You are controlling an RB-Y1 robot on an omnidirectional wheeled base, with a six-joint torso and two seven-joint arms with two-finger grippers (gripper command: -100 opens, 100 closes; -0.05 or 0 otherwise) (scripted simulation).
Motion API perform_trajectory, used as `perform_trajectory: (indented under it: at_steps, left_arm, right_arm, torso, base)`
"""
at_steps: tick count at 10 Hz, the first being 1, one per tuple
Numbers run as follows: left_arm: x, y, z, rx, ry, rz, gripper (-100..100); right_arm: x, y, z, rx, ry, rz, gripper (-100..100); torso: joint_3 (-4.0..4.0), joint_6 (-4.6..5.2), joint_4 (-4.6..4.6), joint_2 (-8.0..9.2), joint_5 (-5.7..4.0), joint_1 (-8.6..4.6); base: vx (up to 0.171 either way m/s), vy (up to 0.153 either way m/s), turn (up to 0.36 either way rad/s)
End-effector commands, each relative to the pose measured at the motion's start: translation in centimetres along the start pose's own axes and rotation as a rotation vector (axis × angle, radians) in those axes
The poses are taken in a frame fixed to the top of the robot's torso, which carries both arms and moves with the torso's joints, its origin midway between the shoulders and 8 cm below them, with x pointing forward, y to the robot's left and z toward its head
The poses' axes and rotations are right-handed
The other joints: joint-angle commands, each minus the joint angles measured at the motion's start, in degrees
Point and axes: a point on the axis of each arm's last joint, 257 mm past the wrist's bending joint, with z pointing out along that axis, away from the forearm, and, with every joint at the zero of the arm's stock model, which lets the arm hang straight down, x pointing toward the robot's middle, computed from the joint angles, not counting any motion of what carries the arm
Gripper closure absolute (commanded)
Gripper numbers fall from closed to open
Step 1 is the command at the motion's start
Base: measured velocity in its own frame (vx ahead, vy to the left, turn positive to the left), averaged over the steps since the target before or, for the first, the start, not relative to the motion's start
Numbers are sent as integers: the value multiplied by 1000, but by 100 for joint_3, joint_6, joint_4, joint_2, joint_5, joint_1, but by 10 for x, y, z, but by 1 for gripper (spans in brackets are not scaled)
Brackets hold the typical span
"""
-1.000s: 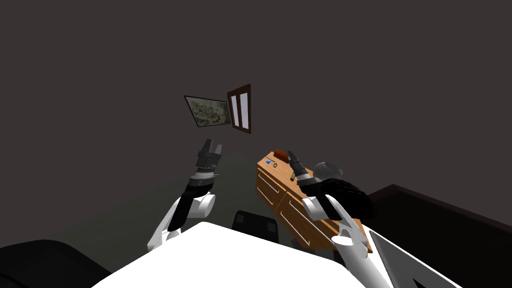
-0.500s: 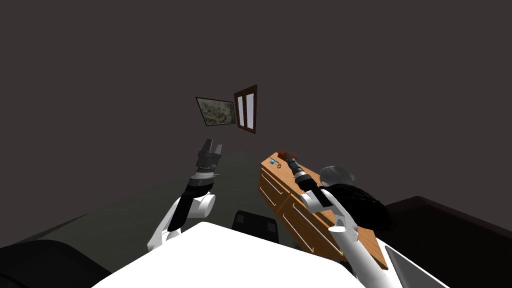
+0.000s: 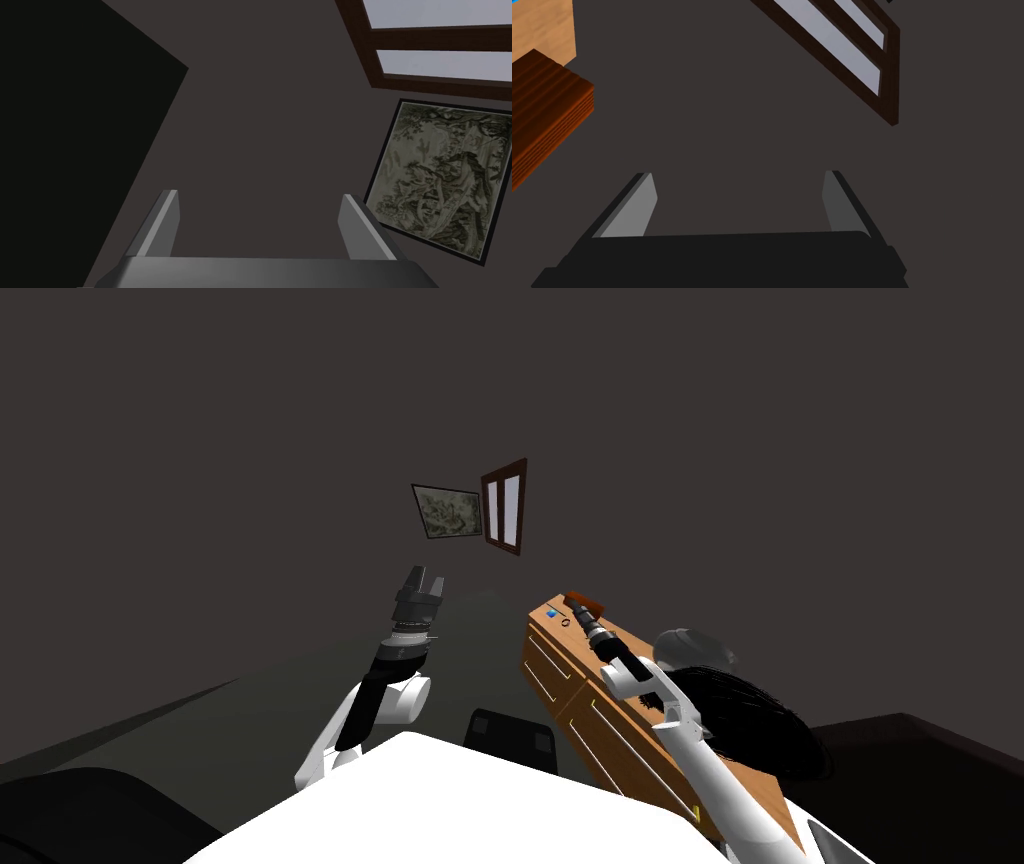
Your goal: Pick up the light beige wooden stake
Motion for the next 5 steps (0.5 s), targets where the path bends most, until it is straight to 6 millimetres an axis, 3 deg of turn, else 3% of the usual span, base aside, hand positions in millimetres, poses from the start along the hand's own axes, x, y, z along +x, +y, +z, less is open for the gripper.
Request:
perform_trajectory:
  at_steps: [1,2,5]
  left_arm:
    - [0,0,0,0,0,0,0]
    - [0,0,0,0,0,0,0]
    - [0,0,0,0,0,0,0]
  right_arm:
    - [3,-31,3,83,20,-12,-100]
    - [4,-32,3,88,22,-12,-100]
    - [-3,-73,11,213,59,-58,-100]
  torso:
    - [0,0,0,0,0,0]
    - [2,5,0,3,-1,0]
    - [0,5,0,1,0,0]
  base:
    - [-32,-28,143]
    - [-20,-13,6]
    - [-36,-27,184]
